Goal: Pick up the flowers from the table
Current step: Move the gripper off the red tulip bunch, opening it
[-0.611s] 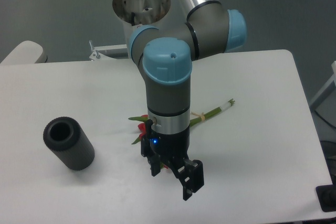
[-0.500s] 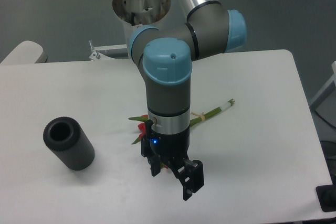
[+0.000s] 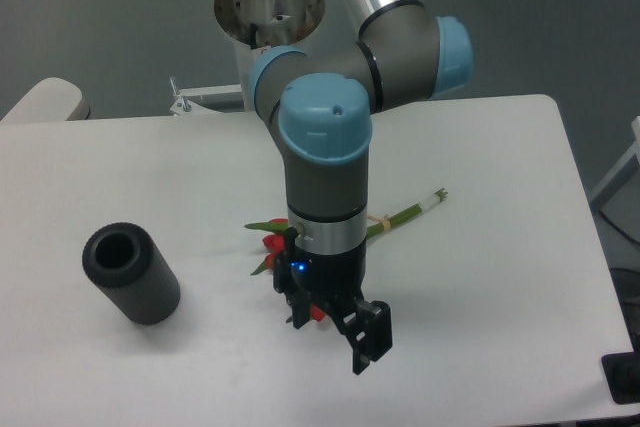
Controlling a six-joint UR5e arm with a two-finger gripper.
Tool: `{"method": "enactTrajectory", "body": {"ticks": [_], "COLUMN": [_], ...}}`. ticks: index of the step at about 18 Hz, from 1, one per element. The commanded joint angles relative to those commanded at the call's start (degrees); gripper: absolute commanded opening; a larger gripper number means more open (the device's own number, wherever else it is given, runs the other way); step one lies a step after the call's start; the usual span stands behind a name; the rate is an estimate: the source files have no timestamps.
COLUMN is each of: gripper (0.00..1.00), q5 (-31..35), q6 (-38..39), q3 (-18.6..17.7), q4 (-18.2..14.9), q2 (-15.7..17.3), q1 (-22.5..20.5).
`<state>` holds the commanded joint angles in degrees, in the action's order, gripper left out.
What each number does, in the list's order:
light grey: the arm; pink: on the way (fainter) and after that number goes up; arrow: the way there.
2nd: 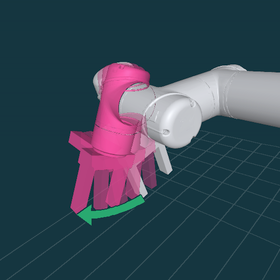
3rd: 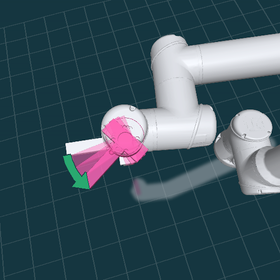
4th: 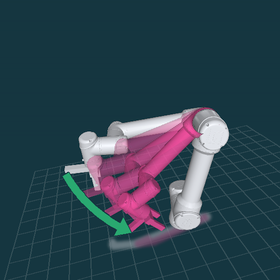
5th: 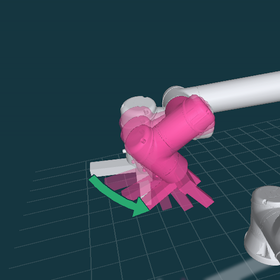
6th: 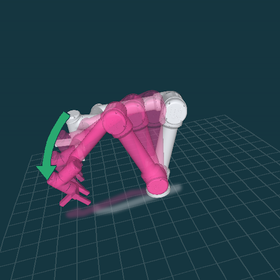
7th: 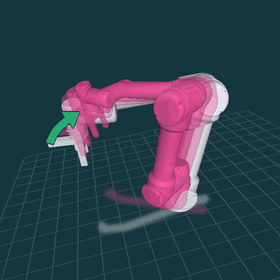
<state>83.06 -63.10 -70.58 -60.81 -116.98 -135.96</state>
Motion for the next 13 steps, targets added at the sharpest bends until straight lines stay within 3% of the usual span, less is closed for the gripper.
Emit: {"method": "enactTrajectory", "body": {"ticks": [4,9,13], "gripper": [1.00,1.00,1.00], "q5": [0.26,0.88,4.74], "q6": [-4.03,-12.03,-15.29], "q3": [-3.15,-11.85,-16.07], "q4": [-3.70,-3.62,-3.88], "q2": [2.19,5.54,6.24], "q1": [-2.72,-6.77,-8.00]}}
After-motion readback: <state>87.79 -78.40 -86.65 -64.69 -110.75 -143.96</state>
